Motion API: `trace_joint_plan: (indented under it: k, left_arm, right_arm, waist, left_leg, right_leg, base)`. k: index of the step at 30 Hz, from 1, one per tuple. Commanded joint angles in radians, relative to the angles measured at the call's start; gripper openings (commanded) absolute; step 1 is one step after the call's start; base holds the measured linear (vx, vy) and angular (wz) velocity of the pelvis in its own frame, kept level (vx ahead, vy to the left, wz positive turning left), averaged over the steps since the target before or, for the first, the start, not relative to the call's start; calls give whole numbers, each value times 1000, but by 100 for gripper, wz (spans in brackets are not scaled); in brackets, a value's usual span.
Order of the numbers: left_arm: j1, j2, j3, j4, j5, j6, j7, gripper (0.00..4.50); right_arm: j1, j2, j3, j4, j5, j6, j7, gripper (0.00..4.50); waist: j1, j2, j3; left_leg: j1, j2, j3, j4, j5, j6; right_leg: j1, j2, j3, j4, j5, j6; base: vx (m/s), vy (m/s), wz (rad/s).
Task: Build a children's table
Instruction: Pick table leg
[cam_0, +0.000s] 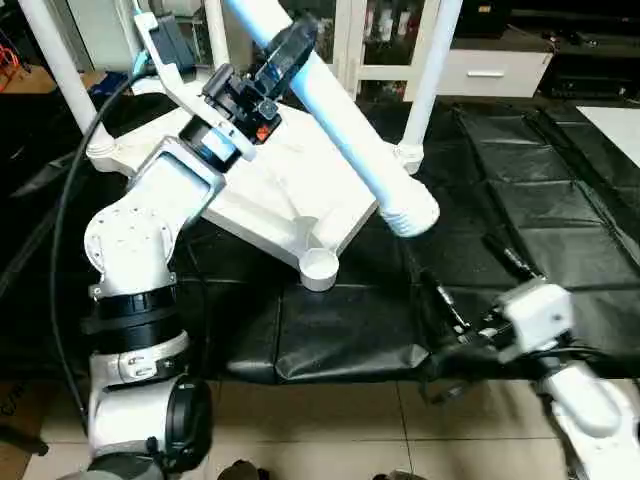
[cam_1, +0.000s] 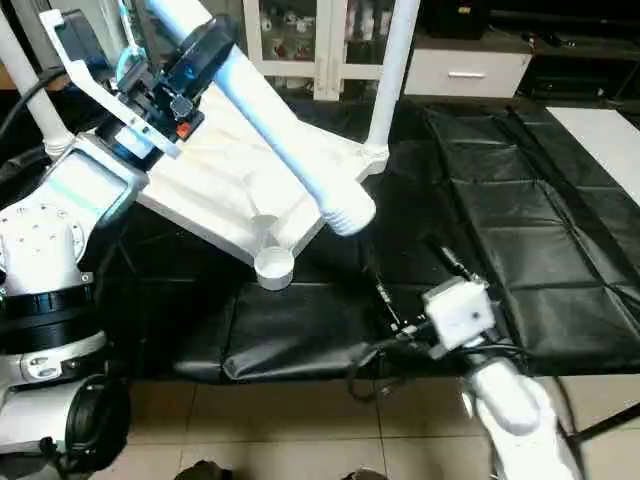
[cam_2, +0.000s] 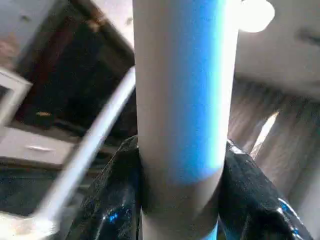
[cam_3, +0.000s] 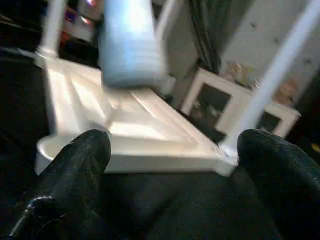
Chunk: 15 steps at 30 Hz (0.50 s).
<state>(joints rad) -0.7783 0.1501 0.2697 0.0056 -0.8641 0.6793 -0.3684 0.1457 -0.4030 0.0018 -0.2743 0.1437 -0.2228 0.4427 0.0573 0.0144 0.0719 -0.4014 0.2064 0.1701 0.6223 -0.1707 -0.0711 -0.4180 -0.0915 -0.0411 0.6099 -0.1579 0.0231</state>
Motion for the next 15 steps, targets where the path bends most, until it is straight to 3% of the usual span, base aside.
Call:
trace_joint_plan:
  k: [1, 4, 5, 9, 11, 12, 13, 14, 15]
  left_arm:
    - [2, 18, -74, 5, 107, -44, 0, 177]
    - [-2, 26, -127, -10, 161, -69, 2, 175]
    - [-5, 26, -144, -19, 173, -73, 5, 175]
    - [-10, 29, -214, -46, 240, -93, 15, 175]
    - [-10, 29, -219, -49, 246, -94, 16, 175]
    - [-9, 24, -236, -65, 272, -96, 17, 175]
    - [-9, 24, -237, -66, 275, -97, 17, 175]
    - [-9, 28, -253, -77, 291, -100, 16, 175]
    - [-10, 34, -262, -82, 301, -103, 14, 175]
  right_arm:
    - [-39, -4, 11, -58, 31, 84, 24, 450]
    - [-132, 1, 57, -71, 47, 230, 38, 450]
    - [-165, 3, 71, -63, 28, 285, 30, 450]
    - [-293, 31, 92, -15, 20, 489, -27, 450]
    - [-305, 34, 94, -9, 24, 503, -29, 450]
    - [-359, 44, 101, 12, 48, 581, -26, 450]
    - [-362, 45, 102, 14, 49, 587, -25, 450]
    - [-390, 47, 108, 26, 56, 609, -15, 450]
    - [-404, 49, 110, 31, 64, 616, -9, 450]
  waist:
    - [0, -10, -73]
    - [-7, -5, -75]
    - [-7, -9, -75]
    - [-7, -14, -78]
    - [-7, -10, -80]
    - [-3, -13, -80]
    - [-5, -10, -82]
    - [-4, -18, -82]
    - [-2, -16, -83]
  left_leg:
    - [17, 0, -1, -88, -342, 23]
    - [17, 0, -3, -89, -338, 8]
    - [22, 0, 0, -85, -341, 5]
    - [21, 0, 2, -84, -312, -8]
    - [19, 1, 1, -84, -286, -14]
    - [23, 2, 3, -82, -279, -15]
    - [20, 1, 1, -84, -262, -15]
    - [19, 2, 3, -83, -256, -13]
    - [22, 3, 4, -81, -241, -13]
  right_leg:
    - [42, -15, 14, -91, -411, -62]
    - [42, -15, 13, -87, -402, -85]
    - [38, -17, 16, -87, -398, -99]
    - [39, -19, 18, -82, -376, -114]
    - [43, -20, 18, -76, -339, -128]
    - [40, -19, 20, -74, -321, -133]
    - [46, -20, 19, -69, -295, -143]
    - [46, -20, 19, -71, -289, -142]
    - [46, -21, 21, -67, -269, -148]
  base:
    - [0, 0, 0]
    - [0, 0, 0]
    - [0, 0, 0]
    - [0, 0, 0]
    - [0, 0, 0]
    - [0, 0, 0]
    - [0, 0, 0]
    - [0, 0, 0]
    - [0, 0, 0]
